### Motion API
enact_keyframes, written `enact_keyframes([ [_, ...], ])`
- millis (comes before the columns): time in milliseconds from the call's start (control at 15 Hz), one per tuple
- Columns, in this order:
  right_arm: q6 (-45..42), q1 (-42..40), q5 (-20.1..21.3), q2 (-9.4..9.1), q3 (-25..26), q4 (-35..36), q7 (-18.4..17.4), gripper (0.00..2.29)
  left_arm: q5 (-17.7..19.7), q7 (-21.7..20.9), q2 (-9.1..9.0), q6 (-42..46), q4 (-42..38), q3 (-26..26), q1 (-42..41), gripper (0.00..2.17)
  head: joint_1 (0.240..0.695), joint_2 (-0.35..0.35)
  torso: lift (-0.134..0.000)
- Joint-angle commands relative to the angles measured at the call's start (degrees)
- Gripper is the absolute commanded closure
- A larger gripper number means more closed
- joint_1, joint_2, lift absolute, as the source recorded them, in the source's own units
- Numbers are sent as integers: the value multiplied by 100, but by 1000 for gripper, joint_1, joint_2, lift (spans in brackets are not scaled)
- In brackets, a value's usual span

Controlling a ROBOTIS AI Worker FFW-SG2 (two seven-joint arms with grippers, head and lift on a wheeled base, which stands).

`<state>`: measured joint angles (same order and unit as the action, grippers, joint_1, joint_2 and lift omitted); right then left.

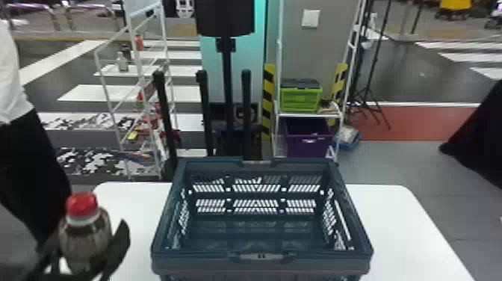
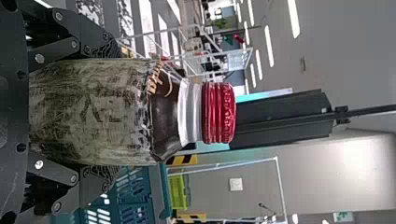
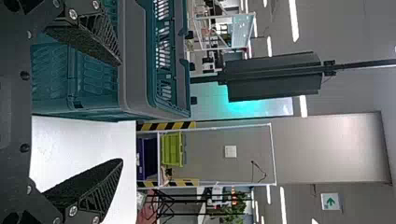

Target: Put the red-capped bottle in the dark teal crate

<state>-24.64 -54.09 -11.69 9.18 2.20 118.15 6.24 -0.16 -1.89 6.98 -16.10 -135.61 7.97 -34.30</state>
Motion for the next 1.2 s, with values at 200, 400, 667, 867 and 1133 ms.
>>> enact_keyframes([
  [200, -36, -14, 35, -100, 0, -38, 0, 151, -37, -778, 717, -3554, -405, -199, 2340, 2091, 499, 0, 0],
  [400, -54, -40, 62, -153, 35, -29, 0, 151, -108, -1683, 1165, -4398, 281, -955, 3667, 2091, 499, 0, 0],
  [667, -71, -75, 62, -197, 62, -20, 0, 151, -485, -2773, 1297, -4661, 1582, -2431, 5258, 2088, 499, 0, 0],
  [867, -159, -102, 53, -206, 88, -29, 0, 151, -477, -3582, 1279, -4714, 2865, -3679, 6524, 2088, 499, 0, 0],
  [1133, -441, -146, -17, -215, 123, -143, 0, 151, -459, -4487, 743, -4257, 5071, -4690, 7605, 2088, 499, 0, 0],
])
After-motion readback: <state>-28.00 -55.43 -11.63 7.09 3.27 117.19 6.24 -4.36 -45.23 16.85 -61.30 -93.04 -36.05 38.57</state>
